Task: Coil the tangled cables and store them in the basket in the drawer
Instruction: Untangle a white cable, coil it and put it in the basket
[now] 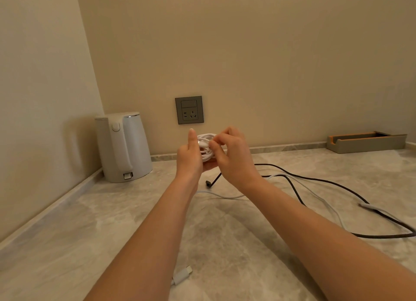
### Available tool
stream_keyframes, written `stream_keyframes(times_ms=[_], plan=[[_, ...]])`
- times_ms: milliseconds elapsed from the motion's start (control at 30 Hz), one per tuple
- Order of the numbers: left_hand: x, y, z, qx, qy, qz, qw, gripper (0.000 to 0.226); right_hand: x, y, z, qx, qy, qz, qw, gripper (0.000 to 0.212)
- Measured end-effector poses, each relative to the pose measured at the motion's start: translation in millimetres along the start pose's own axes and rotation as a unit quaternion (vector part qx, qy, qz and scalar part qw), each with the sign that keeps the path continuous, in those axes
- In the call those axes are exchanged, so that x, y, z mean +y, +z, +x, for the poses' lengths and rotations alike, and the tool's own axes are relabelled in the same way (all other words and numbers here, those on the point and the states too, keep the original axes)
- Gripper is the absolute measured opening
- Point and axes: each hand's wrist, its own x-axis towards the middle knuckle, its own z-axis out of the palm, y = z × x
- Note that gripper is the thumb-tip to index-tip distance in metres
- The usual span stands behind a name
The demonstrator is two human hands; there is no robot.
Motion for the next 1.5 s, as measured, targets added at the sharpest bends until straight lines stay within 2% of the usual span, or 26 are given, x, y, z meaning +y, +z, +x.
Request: stream_keyframes(times_ms=[300, 433, 533, 633, 700, 767, 900, 1000, 1133, 1300, 1500], plan=[[-3.8, 9.3, -5.6, 0.023, 0.075, 0.073, 0.994, 0.051, -2.2, -1.6, 2.9, 0.023, 0.079, 0.047, 0.996, 0.021], [-3.0, 7.1, -5.2, 0.046, 0.066, 0.063, 0.995, 0.051, -3.9, -0.7, 2.1, 0.018, 0.119, 0.102, 0.987, 0.017], [-0.5, 2.9, -2.2, 0.072, 0.042, 0.036, 0.996, 0.052, -7.9, 1.5, 0.1, 0.005, 0.144, 0.135, 0.980, 0.039], [0.8, 0.4, -1.4, 0.081, 0.021, 0.046, 0.995, 0.053, -5.5, 2.0, 0.3, -0.038, 0.215, 0.187, 0.958, 0.057], [0.5, -1.1, -2.1, 0.075, 0.013, 0.079, 0.994, 0.053, -3.3, 0.4, 0.6, -0.064, 0.224, 0.206, 0.950, 0.048], [0.3, -2.5, -2.8, 0.065, 0.010, 0.112, 0.991, 0.054, -2.7, -1.8, 0.9, -0.069, 0.196, 0.200, 0.957, 0.037], [-0.3, -4.5, -2.8, 0.050, 0.014, 0.187, 0.981, 0.057, 0.3, -4.0, 2.0, -0.066, 0.191, 0.184, 0.962, 0.037], [-1.4, -3.7, -0.5, 0.042, 0.023, 0.218, 0.975, 0.052, 5.0, -7.4, 3.5, -0.082, 0.212, 0.216, 0.949, 0.036], [4.6, -4.5, 3.0, 0.040, 0.034, 0.194, 0.980, 0.032, 7.8, -15.1, 9.4, -0.096, 0.229, 0.265, 0.932, 0.023], [16.2, -9.5, 4.1, -0.022, -0.009, 0.153, 0.988, 0.019, 12.3, -23.2, 16.7, -0.092, 0.272, 0.288, 0.914, 0.041], [35.9, -7.5, -3.2, -0.046, -0.035, 0.126, 0.990, 0.013, 3.1, -39.8, 25.5, -0.105, 0.268, 0.294, 0.912, 0.027]])
